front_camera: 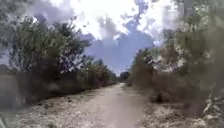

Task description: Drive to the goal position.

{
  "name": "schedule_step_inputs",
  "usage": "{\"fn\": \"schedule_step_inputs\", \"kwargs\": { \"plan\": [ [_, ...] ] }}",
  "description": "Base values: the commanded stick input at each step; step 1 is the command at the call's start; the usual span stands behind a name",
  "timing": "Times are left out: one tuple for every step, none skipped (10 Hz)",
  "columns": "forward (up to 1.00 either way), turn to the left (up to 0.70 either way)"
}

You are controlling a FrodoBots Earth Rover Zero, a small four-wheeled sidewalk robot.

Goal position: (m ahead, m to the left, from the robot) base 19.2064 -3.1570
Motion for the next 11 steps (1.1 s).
{"fn": "schedule_step_inputs", "kwargs": {
  "plan": [
    [0.7,0.0],
    [0.7,0.0],
    [0.7,0.0],
    [0.7,0.0],
    [0.7,0.0],
    [0.7,0.0],
    [0.7,0.0],
    [0.7,0.05],
    [0.7,0.35],
    [0.7,0.35],
    [0.7,0.1]
  ]
}}
